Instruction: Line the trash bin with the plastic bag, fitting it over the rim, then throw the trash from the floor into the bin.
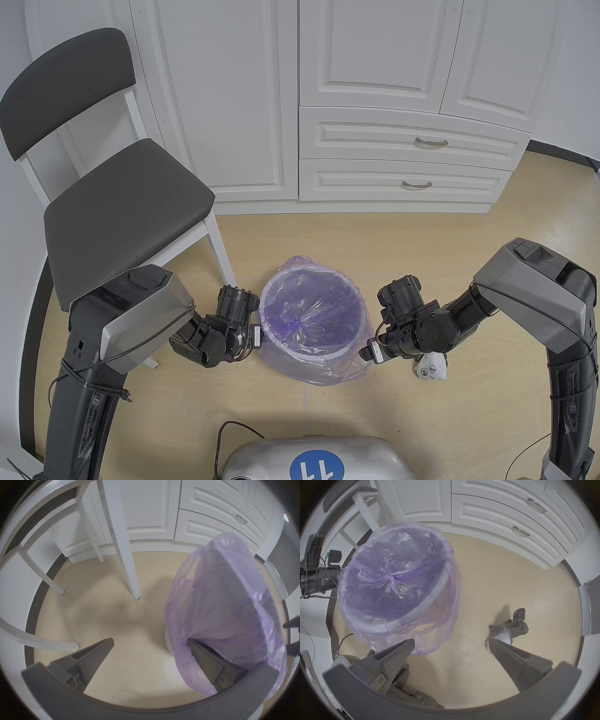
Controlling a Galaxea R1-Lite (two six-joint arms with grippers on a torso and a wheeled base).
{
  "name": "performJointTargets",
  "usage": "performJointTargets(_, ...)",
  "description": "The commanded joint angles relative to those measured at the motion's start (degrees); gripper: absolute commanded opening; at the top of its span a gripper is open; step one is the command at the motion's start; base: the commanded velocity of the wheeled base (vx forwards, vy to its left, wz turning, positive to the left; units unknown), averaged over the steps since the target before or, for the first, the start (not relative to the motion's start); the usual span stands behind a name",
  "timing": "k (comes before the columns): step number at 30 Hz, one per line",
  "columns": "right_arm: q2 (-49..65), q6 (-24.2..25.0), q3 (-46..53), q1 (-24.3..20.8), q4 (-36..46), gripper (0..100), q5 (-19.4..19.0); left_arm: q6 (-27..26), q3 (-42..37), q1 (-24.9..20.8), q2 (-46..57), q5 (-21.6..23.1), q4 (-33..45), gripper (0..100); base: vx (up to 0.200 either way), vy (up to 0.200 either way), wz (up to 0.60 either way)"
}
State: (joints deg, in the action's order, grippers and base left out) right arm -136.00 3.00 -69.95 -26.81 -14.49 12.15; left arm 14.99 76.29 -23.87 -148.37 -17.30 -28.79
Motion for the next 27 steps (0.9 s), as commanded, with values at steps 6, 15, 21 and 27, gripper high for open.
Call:
performJointTargets(6, -0.85, 0.25, -0.63, -0.09, -0.10, 100, -0.38, 3.02, 7.47, 2.25, -3.42, -0.19, 0.23, 100, 0.000, 0.000, 0.00)
performJointTargets(15, 1.70, 0.78, 1.13, -0.79, -0.01, 100, -3.36, 6.45, 15.56, 5.85, -6.14, -0.81, 4.98, 100, 0.000, 0.000, 0.00)
performJointTargets(21, 2.67, 1.04, 1.66, -0.79, -0.10, 100, -3.72, 6.63, 13.80, 6.99, -4.47, -2.39, 6.65, 100, 0.000, 0.000, 0.00)
performJointTargets(27, 2.40, 1.13, 1.92, -0.53, -0.01, 100, -3.72, -4.01, 0.88, 10.95, 3.53, 4.82, 5.50, 100, 0.000, 0.000, 0.00)
